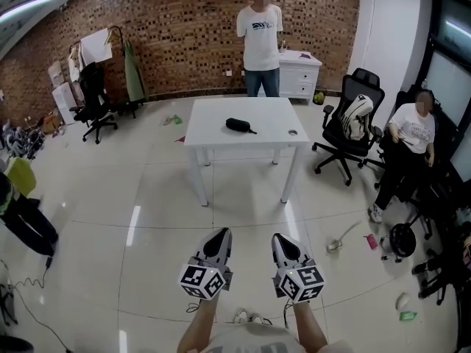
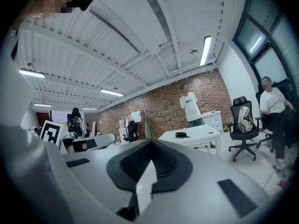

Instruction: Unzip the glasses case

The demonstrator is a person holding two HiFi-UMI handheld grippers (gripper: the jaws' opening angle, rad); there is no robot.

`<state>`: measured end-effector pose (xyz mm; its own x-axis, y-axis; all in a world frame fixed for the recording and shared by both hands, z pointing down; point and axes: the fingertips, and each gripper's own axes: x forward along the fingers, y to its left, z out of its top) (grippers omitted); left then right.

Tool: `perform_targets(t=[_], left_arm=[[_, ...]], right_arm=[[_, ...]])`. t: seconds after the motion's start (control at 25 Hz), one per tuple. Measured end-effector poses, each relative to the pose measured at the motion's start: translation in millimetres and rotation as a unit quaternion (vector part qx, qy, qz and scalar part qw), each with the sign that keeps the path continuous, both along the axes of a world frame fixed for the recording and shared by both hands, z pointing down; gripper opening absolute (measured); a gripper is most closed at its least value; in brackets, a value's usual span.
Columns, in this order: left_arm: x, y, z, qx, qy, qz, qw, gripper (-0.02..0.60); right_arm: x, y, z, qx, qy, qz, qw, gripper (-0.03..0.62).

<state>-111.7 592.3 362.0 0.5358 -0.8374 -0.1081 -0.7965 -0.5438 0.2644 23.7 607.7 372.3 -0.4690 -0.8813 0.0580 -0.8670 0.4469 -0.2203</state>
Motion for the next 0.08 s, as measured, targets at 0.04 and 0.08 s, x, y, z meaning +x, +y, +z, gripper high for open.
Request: perform_targets(t=[0.04, 0.08], left_arm=[[-1.2, 1.2, -0.9, 0.0, 0.0, 0.0, 1.0, 0.003], [-2.3, 2.4, -1.9, 0.001, 0.0, -0.001, 1.0, 0.003]], right_arm=[[-0.2, 1.6, -1.2, 0.001, 0.0, 0.001, 1.0, 0.001], [-0.5, 3.1, -2.6, 0.002, 0.0, 0.002, 1.0, 0.0]])
